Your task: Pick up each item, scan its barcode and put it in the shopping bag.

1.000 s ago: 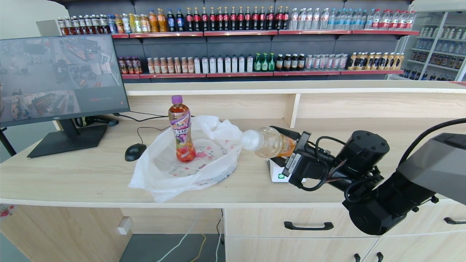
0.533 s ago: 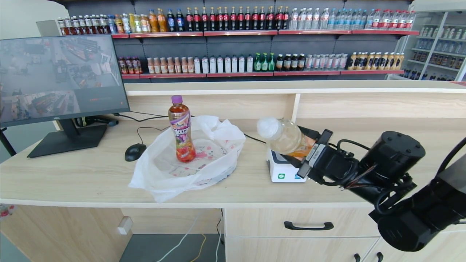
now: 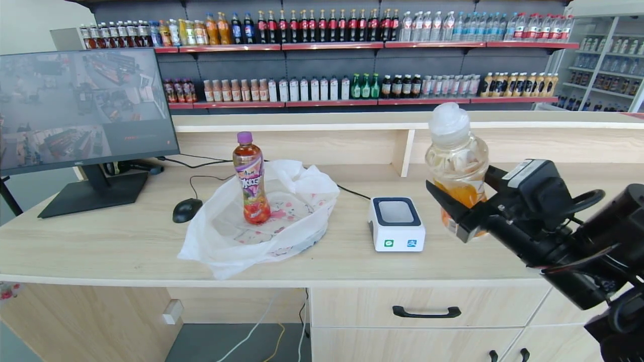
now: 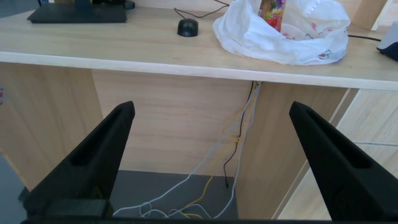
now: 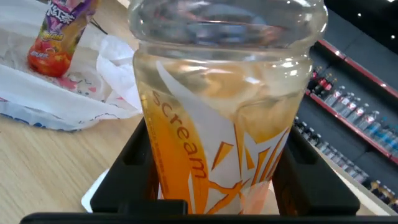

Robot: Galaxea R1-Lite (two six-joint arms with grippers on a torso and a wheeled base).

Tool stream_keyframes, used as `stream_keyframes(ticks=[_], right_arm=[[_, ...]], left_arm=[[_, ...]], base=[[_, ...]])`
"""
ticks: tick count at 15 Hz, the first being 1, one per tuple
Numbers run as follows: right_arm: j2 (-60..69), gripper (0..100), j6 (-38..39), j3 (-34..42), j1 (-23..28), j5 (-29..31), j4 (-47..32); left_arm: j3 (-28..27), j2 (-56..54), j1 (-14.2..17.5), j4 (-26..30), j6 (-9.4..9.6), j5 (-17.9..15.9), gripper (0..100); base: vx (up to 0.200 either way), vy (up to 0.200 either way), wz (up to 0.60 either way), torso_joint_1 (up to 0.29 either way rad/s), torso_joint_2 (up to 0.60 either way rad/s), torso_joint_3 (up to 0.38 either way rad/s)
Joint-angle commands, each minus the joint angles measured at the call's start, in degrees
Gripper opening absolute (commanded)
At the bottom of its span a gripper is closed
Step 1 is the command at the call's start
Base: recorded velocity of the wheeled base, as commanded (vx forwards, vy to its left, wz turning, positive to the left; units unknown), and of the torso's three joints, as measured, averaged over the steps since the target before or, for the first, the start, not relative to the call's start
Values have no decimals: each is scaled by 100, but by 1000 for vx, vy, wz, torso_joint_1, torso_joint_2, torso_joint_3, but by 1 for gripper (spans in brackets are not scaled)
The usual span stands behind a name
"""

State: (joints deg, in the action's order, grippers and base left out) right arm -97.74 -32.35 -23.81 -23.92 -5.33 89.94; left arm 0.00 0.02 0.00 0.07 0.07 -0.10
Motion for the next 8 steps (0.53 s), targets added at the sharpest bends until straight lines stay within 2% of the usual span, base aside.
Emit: stream_keyframes(ticks=[1, 2, 3, 4, 5, 6, 8], right_arm=[[353, 0, 168, 219, -8, 164, 6], [396, 0, 511, 324, -52, 559, 6], [388, 0, 774, 412, -96, 673, 6], [388, 0, 897, 430, -113, 691, 6], [335, 0, 1530, 421, -113, 709, 6], [335, 0, 1838, 421, -113, 717, 6], [326, 0, 2040, 403, -69, 717, 6]], left_arm=[[0, -2, 0, 1, -7, 1, 100], [0, -2, 0, 1, 1, 1, 100], [0, -2, 0, 1, 1, 1, 100], [0, -2, 0, 1, 1, 1, 100], [0, -2, 0, 1, 1, 1, 100], [0, -2, 0, 1, 1, 1, 100], [0, -2, 0, 1, 1, 1, 100]], base=[[0, 0, 0, 0, 0, 0], [0, 0, 0, 0, 0, 0], [0, 0, 0, 0, 0, 0], [0, 0, 0, 0, 0, 0], [0, 0, 0, 0, 0, 0], [0, 0, 0, 0, 0, 0], [0, 0, 0, 0, 0, 0]])
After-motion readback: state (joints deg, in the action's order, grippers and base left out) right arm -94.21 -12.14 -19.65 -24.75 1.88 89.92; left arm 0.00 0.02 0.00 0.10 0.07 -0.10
